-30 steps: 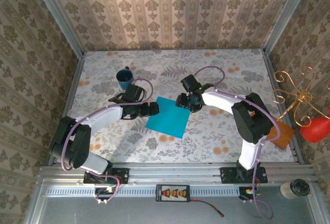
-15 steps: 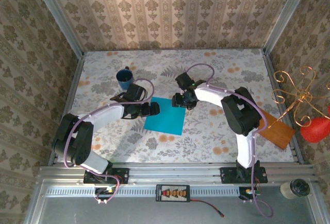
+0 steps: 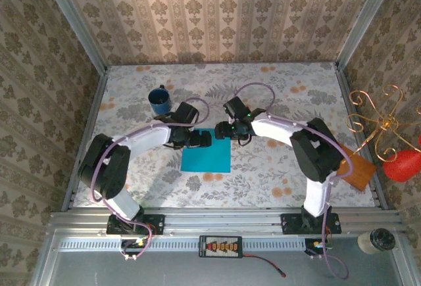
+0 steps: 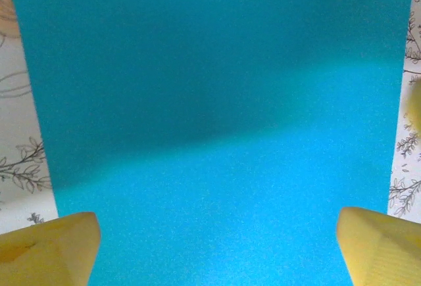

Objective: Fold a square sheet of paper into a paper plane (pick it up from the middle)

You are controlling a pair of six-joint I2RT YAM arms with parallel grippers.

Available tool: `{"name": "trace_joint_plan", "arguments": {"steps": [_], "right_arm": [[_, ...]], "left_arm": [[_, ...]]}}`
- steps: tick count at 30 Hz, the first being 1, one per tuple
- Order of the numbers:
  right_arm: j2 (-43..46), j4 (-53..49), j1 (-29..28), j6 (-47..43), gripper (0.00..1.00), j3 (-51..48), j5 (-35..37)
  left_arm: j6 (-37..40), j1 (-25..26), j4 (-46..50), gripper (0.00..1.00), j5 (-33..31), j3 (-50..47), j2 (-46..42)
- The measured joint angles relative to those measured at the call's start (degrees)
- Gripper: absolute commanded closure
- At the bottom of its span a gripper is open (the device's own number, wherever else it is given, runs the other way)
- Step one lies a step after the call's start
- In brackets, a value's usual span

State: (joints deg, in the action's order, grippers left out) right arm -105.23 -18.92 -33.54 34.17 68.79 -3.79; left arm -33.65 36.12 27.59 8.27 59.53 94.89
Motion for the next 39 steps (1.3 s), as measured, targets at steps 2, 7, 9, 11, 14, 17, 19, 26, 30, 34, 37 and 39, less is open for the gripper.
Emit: {"name": "trace_joint_plan", "arguments": {"steps": [2,7,9,11,14,17,19,26,30,34,37,39], "right_arm": [[3.85,0.57,0.15,2.25,0.21,-2.25,2.08],[11.41,1.33,1.01,6.1,0.18,-8.22,7.26],[13.2,1.36,2.12,7.19,0.17,-10.86,8.57],[14.32,1.49,3.34,8.11,0.17,-13.25,9.49],[15.32,1.36,4.83,8.61,0.17,-15.72,10.47],[15.8,1.18,5.22,9.22,0.17,-16.59,10.95],[16.06,1.16,5.22,9.57,0.17,-16.81,10.95],[16.11,1.25,5.29,9.81,0.18,-17.16,10.95],[16.11,1.2,5.33,10.05,0.19,-17.42,10.95],[16.11,1.18,5.33,10.64,0.19,-17.46,10.95],[16.11,1.18,5.44,10.97,0.19,-17.53,10.95],[16.11,1.18,5.55,11.08,0.2,-17.53,10.97]], "left_arm": [[-0.74,1.42,1.4,0.0,-1.36,1.44,0.98],[-2.91,4.87,4.22,0.0,-3.54,4.04,3.89],[-3.52,6.08,5.77,0.01,-4.48,5.92,6.12],[-3.87,7.08,7.26,0.02,-5.4,8.28,8.55],[-4.17,8.39,9.68,0.03,-6.99,12.2,12.02],[-4.35,9.33,11.45,0.05,-8.41,14.8,13.84],[-4.59,9.73,12.46,0.06,-9.22,16.17,14.73],[-5.64,9.84,14.12,0.07,-10.8,16.98,16.83],[-5.84,9.84,14.29,0.08,-11.1,17.0,17.64],[-6.32,9.84,14.21,0.09,-11.17,17.0,17.64],[-6.78,9.84,14.1,0.1,-11.19,16.9,17.64],[-6.97,9.84,13.7,0.1,-11.32,16.59,17.59]]}}
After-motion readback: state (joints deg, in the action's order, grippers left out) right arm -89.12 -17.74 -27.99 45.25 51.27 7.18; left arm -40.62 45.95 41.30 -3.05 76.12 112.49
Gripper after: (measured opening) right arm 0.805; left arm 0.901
